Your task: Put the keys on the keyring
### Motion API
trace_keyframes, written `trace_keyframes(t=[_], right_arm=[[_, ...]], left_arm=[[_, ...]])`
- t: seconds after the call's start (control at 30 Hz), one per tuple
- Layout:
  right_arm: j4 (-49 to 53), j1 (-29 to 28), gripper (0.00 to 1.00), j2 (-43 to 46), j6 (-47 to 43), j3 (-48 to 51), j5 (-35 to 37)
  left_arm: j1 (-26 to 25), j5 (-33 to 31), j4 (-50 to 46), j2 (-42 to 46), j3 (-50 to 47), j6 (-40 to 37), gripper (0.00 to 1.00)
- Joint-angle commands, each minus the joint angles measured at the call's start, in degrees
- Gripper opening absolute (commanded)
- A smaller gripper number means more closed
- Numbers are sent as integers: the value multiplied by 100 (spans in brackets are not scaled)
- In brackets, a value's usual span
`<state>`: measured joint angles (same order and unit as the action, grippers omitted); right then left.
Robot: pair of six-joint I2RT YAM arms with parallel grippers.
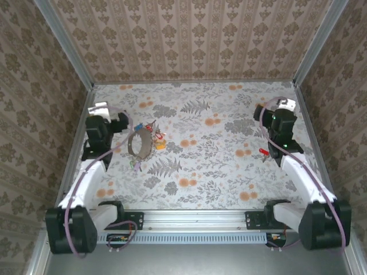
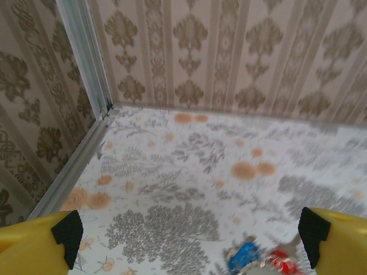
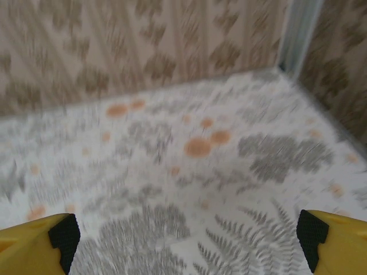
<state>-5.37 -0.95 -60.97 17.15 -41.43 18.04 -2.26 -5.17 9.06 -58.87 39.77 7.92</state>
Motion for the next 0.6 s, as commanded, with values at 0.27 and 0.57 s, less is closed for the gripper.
trace_keyframes(t=[0.27, 0.57], right_arm=[[3907, 1332, 59, 204, 2801, -55, -1090], [4723, 1732, 53, -1015, 3330, -542, -1963]], left_arm=[[188, 2720, -2598, -1040, 1605, 953, 100], [-835, 1247, -3038, -1283, 1495, 229, 100]])
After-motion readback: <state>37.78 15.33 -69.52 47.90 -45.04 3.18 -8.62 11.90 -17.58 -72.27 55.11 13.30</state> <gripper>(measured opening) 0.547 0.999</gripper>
